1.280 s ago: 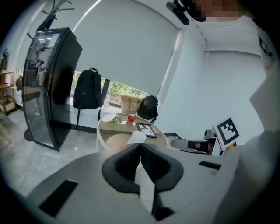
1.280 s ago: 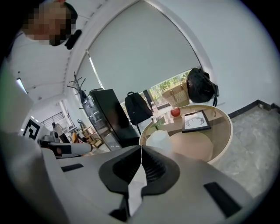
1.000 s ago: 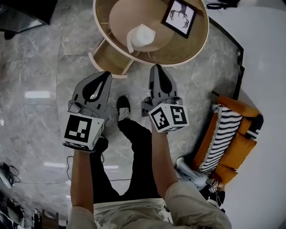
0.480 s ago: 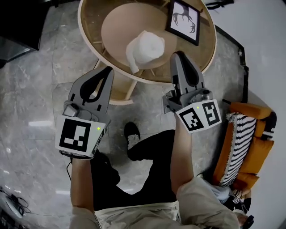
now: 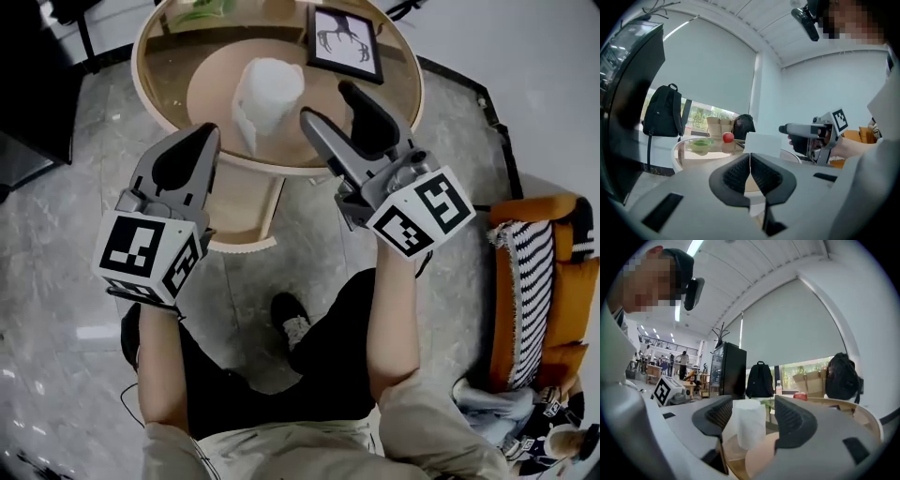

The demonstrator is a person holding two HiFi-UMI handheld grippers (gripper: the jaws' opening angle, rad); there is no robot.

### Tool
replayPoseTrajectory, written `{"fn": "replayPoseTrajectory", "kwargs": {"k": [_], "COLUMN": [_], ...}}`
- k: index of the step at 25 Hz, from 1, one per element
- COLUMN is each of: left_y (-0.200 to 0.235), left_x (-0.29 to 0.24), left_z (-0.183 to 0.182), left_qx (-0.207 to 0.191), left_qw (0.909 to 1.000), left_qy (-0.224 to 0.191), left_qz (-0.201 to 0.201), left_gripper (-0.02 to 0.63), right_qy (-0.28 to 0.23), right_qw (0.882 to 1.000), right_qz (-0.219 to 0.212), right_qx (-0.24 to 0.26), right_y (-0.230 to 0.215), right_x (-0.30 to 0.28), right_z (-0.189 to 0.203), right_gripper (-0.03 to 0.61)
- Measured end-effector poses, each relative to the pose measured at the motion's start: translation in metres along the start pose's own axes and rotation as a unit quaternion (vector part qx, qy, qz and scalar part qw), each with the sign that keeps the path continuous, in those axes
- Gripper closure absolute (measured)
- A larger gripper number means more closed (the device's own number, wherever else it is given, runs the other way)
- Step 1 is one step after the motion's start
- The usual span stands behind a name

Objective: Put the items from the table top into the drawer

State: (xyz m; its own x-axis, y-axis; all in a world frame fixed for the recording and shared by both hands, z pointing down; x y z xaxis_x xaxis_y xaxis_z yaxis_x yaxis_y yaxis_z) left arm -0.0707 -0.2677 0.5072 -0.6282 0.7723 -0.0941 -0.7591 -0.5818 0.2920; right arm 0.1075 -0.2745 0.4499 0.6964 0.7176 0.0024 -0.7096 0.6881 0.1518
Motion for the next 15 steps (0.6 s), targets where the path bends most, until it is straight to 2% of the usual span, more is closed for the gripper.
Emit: {"fn": "replayPoseTrajectory", "kwargs": {"k": [2, 4, 9, 12, 15], "left_y": [-0.002, -0.006, -0.012, -0.002, 0.009], "left_x": [-0.003, -0.004, 0.002, 0.02, 0.035], "left_z": [-0.001, -0.006, -0.019, -0.017, -0.01], "left_qx": [-0.011, -0.02, -0.037, -0.038, -0.035], "left_qw": [0.9999, 0.9997, 0.9988, 0.9989, 0.9987], "left_qy": [0.006, 0.017, 0.031, 0.025, 0.031], "left_qz": [0.002, 0.003, 0.008, -0.006, -0.02], "left_gripper": [0.592, 0.592, 0.592, 0.592, 0.592], "right_qy": [-0.024, -0.027, 0.043, 0.082, 0.114], "right_qw": [1.0, 1.0, 0.997, 0.994, 0.986], "right_qz": [0.004, 0.002, 0.053, 0.06, 0.096], "right_qx": [0.0, -0.002, 0.027, 0.049, 0.081], "right_y": [0.006, 0.019, 0.037, 0.053, 0.063], "right_x": [0.006, 0.008, -0.011, -0.023, -0.024], "right_z": [-0.018, -0.025, -0.012, -0.005, 0.002], "right_gripper": [0.279, 0.26, 0.238, 0.228, 0.222]}}
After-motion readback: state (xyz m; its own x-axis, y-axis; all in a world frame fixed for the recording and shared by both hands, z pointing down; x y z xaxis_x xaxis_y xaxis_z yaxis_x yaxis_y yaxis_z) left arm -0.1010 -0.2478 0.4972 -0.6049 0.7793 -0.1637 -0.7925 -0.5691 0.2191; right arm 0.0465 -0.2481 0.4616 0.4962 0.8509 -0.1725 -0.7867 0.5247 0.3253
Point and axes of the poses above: the fingertips, and each gripper's own axes: x backward along the fingers, y to its left, z out of its underside, the point moved 5 cm from there along x, backward along the fingers, and after that the axes turned 10 degrees about x, right-handed, at the moved point
